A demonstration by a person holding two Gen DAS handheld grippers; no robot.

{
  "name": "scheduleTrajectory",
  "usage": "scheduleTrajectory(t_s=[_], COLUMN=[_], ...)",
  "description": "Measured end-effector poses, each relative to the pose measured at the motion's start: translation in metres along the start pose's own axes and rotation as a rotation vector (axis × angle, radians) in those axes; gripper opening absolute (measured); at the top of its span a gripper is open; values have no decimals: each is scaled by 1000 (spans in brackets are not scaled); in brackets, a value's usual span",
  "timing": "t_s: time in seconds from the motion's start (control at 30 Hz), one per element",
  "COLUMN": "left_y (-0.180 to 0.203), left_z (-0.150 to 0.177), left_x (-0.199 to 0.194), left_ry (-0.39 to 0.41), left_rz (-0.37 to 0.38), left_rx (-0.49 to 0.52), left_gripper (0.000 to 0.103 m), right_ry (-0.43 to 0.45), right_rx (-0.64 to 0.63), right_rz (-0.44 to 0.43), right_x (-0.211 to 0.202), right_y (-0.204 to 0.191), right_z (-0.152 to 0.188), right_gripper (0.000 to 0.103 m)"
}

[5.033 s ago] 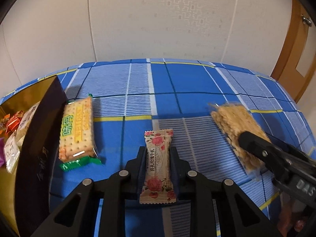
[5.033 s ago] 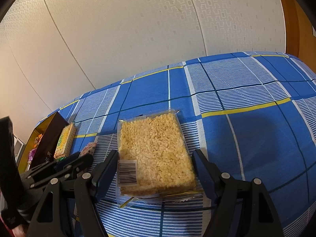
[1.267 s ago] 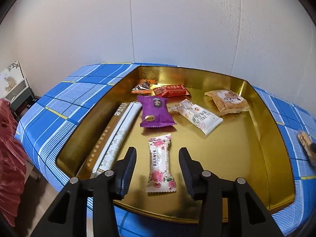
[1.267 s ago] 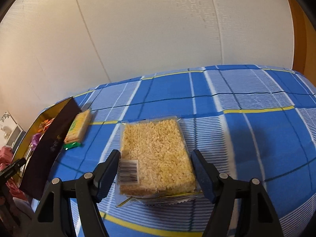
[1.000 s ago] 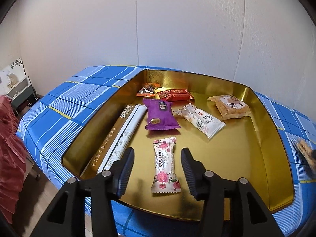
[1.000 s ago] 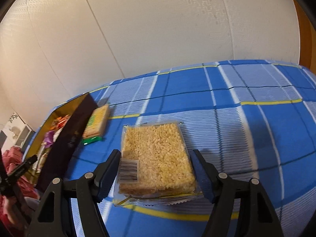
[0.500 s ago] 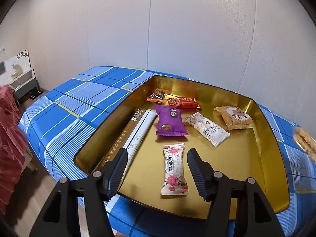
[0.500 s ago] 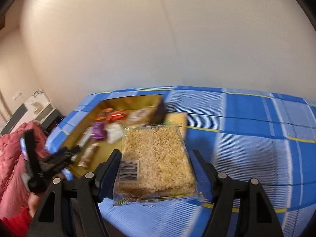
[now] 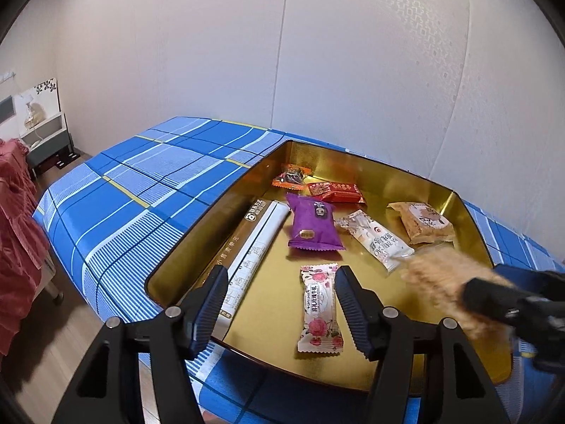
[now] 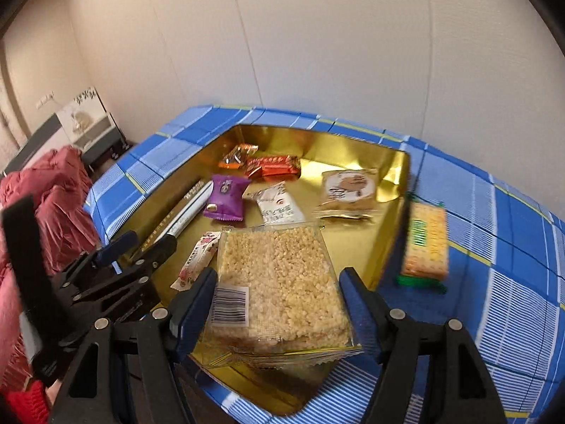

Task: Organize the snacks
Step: 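Carry the crispy rice-bar bag into the gold tray and open the right gripper, then move the right gripper to the WEIDAN cracker pack and grasp it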

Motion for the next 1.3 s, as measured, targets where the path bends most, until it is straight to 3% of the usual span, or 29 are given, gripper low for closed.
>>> scheduleTrajectory(t_s=[0.27, 0.4, 0.57, 0.7, 0.77, 0.97, 1.3], left_y=[-1, 0, 3, 8, 11, 20, 22], left_z=[0, 0, 1, 2, 3, 7, 7], left_x=[-1, -1, -2, -5, -6, -11, -10], left_ry=[3, 5, 11, 25, 24, 45, 47], left_rz=[-1, -1, 0, 3, 7, 6, 6], left_rx=[-3, 2, 14, 29, 36, 86, 85], left_gripper=[67, 68, 71, 72, 73, 75, 79], right_ry=[-71, 0, 141, 233, 171, 47, 45], right_rx=[51, 30, 66, 215, 252, 245, 224], right_rz=[-24, -44, 5, 127, 214, 260, 243], right_x=[35, 18, -27, -59, -52, -17, -6], right_y=[-4, -5, 20, 71, 93, 115, 101], right_z=[0, -1, 7, 24, 31, 47, 43], right_gripper=[73, 73, 73, 73, 73, 73, 70])
Point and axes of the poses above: each gripper's, at about its wrist camera, not at the fingertips, and x roughly the way its jaws point, y to its right, z to its underside, the point moved 1 cm from there along x, roughly the way its jaws point, and after that the axes turned 11 degrees about -z, right-handed, at the moved point
